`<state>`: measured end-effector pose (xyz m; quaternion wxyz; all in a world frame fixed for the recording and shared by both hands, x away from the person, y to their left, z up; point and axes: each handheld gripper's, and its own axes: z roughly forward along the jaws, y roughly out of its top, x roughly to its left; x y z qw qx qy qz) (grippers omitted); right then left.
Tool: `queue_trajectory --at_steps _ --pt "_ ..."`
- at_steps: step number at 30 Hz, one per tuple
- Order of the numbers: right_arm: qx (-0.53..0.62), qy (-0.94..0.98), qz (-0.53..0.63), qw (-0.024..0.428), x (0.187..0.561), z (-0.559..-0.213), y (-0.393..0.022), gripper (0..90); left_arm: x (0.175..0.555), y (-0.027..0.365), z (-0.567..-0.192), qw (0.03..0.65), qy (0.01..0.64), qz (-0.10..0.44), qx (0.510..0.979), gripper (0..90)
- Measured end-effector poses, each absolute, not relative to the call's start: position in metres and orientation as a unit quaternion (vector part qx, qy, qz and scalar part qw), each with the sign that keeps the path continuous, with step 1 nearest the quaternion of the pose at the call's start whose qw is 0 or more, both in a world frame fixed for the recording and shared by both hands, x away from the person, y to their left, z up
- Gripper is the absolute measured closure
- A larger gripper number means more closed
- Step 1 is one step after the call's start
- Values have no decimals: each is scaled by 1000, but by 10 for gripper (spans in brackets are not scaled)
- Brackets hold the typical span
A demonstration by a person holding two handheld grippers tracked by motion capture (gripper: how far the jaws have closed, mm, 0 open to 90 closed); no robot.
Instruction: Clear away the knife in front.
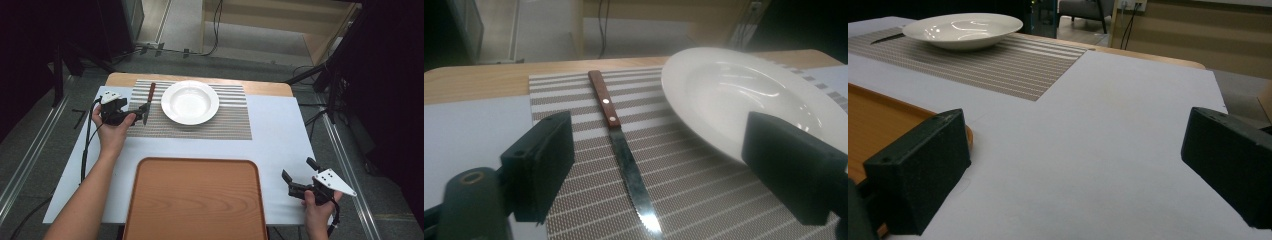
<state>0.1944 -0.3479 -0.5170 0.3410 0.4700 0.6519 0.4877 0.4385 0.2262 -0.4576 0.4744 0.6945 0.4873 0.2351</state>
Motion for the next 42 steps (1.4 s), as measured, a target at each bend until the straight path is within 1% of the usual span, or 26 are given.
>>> queue_trajectory --at_steps 6,10,11,12,15,17,18,20,23,27,33,34,35,36,42 --pt "470 651 490 339 194 -517 -348 0 457 223 -457 455 509 228 694 199" --pt "470 651 491 338 194 -517 -349 0 468 220 -458 432 518 227 702 254" --pt "470 651 491 338 194 -517 -349 0 471 219 -458 425 519 228 705 254" --pt "470 651 491 337 194 -517 -349 0 477 217 -458 415 523 223 710 280" --pt "471 651 492 337 194 -517 -349 0 487 214 -457 405 531 213 713 321" --pt "471 650 492 336 195 -517 -349 0 491 213 -457 399 537 204 715 368" --pt "471 651 491 337 195 -517 -348 0 497 211 -456 390 543 188 720 397" --pt "470 651 491 337 195 -517 -348 0 503 207 -456 379 545 181 725 433" --pt "471 651 492 336 195 -517 -349 0 509 203 -456 370 548 172 730 448" --pt "470 651 492 336 195 -517 -349 0 522 196 -461 347 561 148 737 464" --pt "471 650 492 336 195 -517 -349 0 532 193 -469 328 569 129 743 557" --pt "471 650 492 336 195 -517 -349 0 532 193 -469 328 569 129 743 567" --pt "471 650 492 336 195 -517 -349 0 536 192 -471 311 577 130 744 586" --pt "471 650 492 336 195 -517 -349 0 538 192 -472 308 578 127 745 605" --pt "471 650 492 337 195 -517 -348 0 542 188 -473 297 579 131 748 642"
